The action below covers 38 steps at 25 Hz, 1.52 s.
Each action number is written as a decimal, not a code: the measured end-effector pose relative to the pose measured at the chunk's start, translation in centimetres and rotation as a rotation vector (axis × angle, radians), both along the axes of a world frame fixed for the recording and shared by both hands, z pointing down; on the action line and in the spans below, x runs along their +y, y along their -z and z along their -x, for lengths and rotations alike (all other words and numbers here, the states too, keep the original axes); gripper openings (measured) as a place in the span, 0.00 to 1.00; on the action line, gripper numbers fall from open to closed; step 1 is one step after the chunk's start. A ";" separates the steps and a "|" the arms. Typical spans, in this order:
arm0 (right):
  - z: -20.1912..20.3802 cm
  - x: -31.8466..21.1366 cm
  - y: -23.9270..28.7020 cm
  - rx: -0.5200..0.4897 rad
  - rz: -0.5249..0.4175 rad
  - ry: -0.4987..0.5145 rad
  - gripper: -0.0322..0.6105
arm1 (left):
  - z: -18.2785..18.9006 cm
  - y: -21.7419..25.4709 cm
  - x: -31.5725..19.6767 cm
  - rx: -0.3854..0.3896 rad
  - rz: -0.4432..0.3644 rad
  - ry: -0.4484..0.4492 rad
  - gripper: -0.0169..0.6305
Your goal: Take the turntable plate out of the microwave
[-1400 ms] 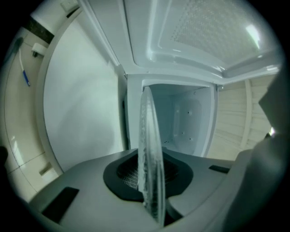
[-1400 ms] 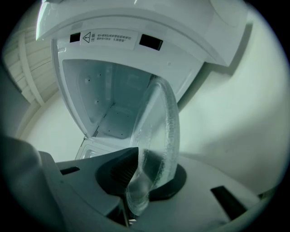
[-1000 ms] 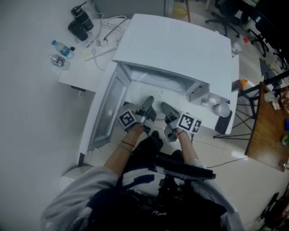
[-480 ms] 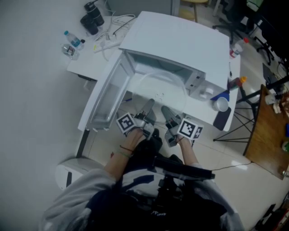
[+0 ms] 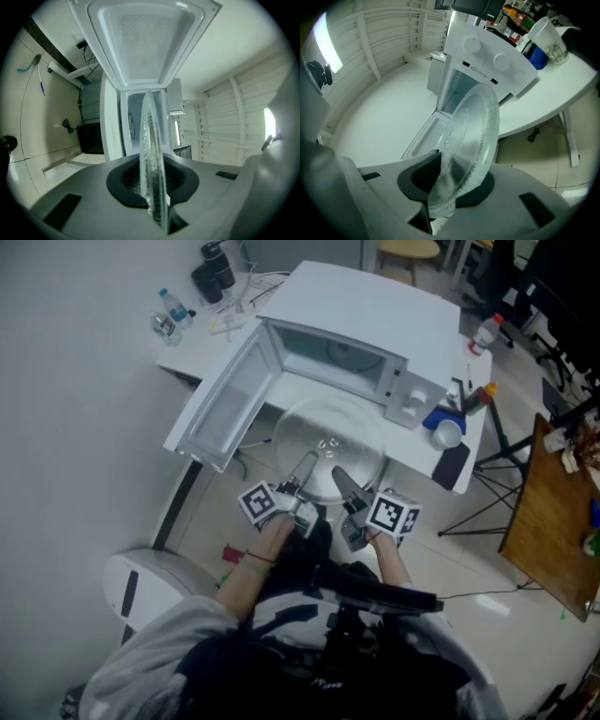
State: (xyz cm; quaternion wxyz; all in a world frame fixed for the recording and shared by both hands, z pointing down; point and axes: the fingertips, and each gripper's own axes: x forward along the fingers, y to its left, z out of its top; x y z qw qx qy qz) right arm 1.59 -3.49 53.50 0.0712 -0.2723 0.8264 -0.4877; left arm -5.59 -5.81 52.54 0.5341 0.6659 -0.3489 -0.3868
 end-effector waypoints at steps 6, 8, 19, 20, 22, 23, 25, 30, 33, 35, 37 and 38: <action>-1.8 6.1 0.0 0.022 -0.012 0.023 0.19 | -1.5 0.1 6.3 -0.006 0.001 0.027 0.08; -2.5 7.9 -0.2 0.030 -0.009 0.026 0.20 | -2.0 0.0 8.2 -0.008 0.006 0.030 0.08; -3.3 13.6 0.2 -0.001 -0.024 0.051 0.20 | -3.0 0.1 14.0 -0.016 -0.001 0.048 0.08; -3.3 13.8 0.2 0.001 -0.025 0.050 0.19 | -2.9 0.2 14.2 -0.016 -0.004 0.050 0.08; -3.3 14.2 0.3 0.003 -0.030 0.050 0.19 | -2.9 0.5 14.6 -0.019 -0.009 0.051 0.08; -3.3 14.4 0.4 0.002 -0.034 0.053 0.19 | -2.8 0.5 14.8 -0.019 -0.012 0.053 0.08; -3.1 14.7 0.8 -0.006 -0.042 0.062 0.19 | -2.8 0.8 15.1 -0.013 -0.016 0.058 0.08; -3.5 15.3 0.8 0.006 -0.054 0.069 0.19 | -3.0 0.9 15.9 -0.011 -0.014 0.067 0.08; -3.4 15.6 1.1 -0.008 -0.055 0.076 0.19 | -3.0 0.9 16.1 -0.013 -0.011 0.069 0.08; -3.4 15.6 1.0 -0.006 -0.047 0.073 0.19 | -3.1 0.9 16.1 -0.016 -0.011 0.069 0.08; -3.5 15.7 0.8 0.001 -0.046 0.072 0.19 | -3.0 0.8 16.2 -0.019 -0.010 0.071 0.08; -3.5 15.7 0.7 0.002 -0.048 0.075 0.19 | -3.0 0.8 16.3 -0.017 -0.012 0.072 0.08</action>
